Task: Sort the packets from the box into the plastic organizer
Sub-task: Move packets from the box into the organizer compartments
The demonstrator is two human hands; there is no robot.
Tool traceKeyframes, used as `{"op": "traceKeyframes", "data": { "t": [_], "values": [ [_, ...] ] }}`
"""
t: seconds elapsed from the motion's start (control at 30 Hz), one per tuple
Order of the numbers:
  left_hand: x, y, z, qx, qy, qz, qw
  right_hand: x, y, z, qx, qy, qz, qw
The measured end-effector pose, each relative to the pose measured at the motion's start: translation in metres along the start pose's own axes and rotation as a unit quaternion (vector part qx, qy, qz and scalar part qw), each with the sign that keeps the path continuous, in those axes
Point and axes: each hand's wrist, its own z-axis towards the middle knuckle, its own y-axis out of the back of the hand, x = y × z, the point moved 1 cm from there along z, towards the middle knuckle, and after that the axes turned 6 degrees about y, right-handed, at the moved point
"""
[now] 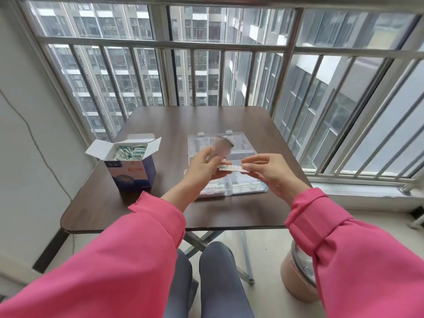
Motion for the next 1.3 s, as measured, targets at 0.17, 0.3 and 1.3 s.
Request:
{"op": "traceKeyframes", "data": {
  "t": [0.17,0.3,1.3],
  "values": [
    [0.006,-0.005,0.002,0.004,-0.006,0.010,1.000,-0.001,0.006,0.000,-0.010,0.006,-0.048,0.999],
    [0.011,-0.006,0.005,0.010,-0.010,0.046,0.999,-0.002,0.008,0.001,-0.026,0.019,-0.090,0.995],
    [0.011,0.012,0.008,-0.070,-0.007,0.031,0.997,-0.016,0.010,0.017,0.023,0.103,-0.493,0.863]
  ]
}}
